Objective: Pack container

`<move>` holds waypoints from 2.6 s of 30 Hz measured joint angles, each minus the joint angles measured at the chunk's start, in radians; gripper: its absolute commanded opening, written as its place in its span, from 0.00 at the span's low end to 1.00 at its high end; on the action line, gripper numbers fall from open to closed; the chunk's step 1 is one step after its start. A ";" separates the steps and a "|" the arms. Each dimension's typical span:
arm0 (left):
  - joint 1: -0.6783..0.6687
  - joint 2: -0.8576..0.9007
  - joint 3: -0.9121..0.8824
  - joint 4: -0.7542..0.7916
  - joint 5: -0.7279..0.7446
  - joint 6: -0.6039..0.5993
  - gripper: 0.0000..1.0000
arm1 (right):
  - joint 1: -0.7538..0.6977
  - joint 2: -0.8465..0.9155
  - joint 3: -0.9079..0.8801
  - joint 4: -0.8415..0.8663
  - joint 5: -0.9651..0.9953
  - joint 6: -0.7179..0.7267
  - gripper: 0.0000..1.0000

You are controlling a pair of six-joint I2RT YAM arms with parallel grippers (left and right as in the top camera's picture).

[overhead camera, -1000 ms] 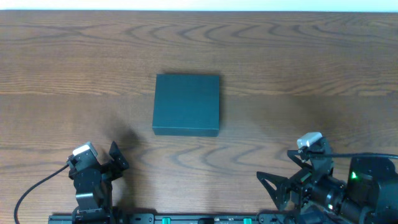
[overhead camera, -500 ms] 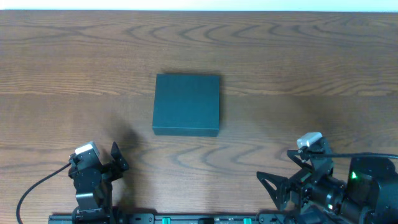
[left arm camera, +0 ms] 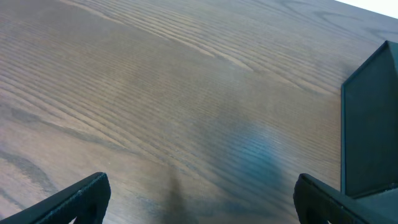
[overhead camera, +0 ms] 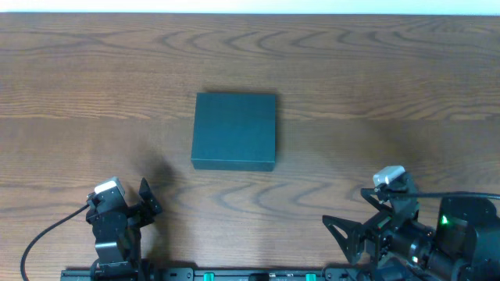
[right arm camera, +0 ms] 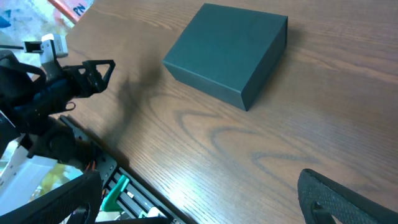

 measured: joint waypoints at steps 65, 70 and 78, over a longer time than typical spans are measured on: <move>0.000 -0.002 0.000 -0.001 0.000 0.000 0.95 | -0.173 -0.588 -0.937 0.435 0.177 -0.076 0.99; 0.000 -0.002 0.000 -0.001 0.000 0.000 0.95 | -0.173 -0.588 -0.937 0.435 0.177 -0.076 0.99; 0.000 -0.002 0.000 -0.001 0.000 0.000 0.95 | -0.173 -0.588 -0.937 0.435 0.177 -0.076 0.99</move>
